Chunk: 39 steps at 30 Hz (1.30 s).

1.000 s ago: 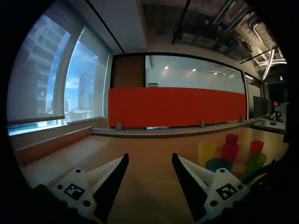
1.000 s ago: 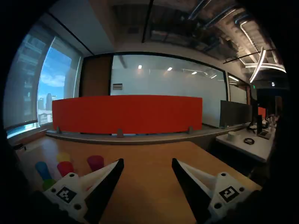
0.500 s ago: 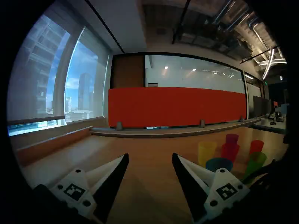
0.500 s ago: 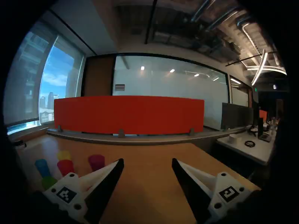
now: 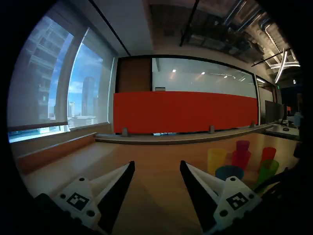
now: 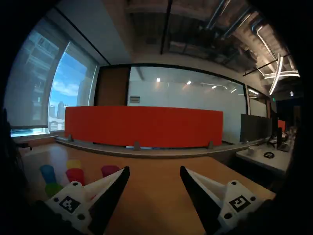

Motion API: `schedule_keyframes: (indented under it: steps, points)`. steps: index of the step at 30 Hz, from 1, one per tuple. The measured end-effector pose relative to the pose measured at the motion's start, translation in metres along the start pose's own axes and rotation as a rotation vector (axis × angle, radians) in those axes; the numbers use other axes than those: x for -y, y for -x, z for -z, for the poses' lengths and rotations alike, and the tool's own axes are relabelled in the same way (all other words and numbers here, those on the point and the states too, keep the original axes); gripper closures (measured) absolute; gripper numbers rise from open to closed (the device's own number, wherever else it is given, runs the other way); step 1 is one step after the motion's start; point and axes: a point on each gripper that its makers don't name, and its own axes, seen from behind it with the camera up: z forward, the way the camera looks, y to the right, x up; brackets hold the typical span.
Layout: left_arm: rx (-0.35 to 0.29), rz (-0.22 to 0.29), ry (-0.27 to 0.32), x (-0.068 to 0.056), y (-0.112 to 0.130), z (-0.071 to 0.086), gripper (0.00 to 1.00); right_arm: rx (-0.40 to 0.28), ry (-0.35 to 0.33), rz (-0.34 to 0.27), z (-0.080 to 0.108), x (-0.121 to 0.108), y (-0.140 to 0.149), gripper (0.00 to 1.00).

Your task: Pour water

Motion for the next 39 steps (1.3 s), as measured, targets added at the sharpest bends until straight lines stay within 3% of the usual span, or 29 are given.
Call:
schedule_keyframes:
  steps: [15, 39]
  points:
    - [0.0, 0.0, 0.0, 0.001, 0.0, 0.0, 0.15, -0.018, -0.012, -0.062, -0.015, 0.01, 0.027, 0.01]
    - [0.0, 0.0, 0.0, 0.0, 0.0, 0.0, 0.15, 0.009, -0.006, -0.028, -0.021, 0.018, 0.052, 0.01]
